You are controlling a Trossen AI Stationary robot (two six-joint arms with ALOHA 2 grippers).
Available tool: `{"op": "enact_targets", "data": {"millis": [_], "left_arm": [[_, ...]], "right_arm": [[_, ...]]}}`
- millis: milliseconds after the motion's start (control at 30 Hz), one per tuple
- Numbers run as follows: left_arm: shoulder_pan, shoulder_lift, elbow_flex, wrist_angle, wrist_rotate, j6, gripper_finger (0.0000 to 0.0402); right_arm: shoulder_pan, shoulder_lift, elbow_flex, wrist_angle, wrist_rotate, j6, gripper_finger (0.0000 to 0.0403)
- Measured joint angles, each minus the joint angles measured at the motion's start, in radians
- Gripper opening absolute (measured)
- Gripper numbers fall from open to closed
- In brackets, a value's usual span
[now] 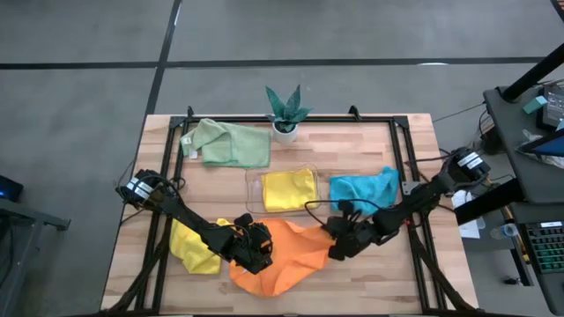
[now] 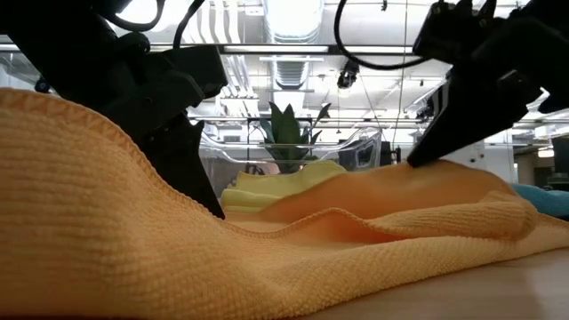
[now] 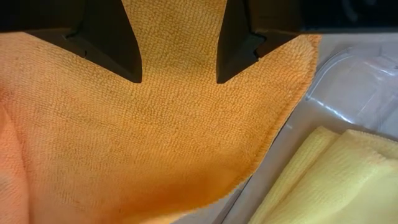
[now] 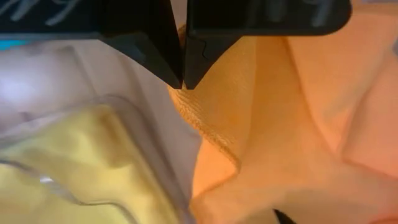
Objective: Fold microfiber towels
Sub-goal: Fold the orange microfiber towel
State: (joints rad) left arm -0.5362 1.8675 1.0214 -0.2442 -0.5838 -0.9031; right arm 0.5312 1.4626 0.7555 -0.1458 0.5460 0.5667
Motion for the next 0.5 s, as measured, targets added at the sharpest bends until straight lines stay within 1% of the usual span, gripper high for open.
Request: {"op": "enact_targets", "data": {"millis": [233,500], "left_arm": [[0.0,0.0,0.0,0.0,0.0,0.0,0.0191],[0.0,0.0,0.011,-0.006,0.0,0.017,0.0191]], "right_arm": [[-0.002,-0.036,-0.001,-0.142,0.076,0.051,0.0008],[-0.002,-0.017,-0.004,-0.15,0.079,0.056,0.0009]]}}
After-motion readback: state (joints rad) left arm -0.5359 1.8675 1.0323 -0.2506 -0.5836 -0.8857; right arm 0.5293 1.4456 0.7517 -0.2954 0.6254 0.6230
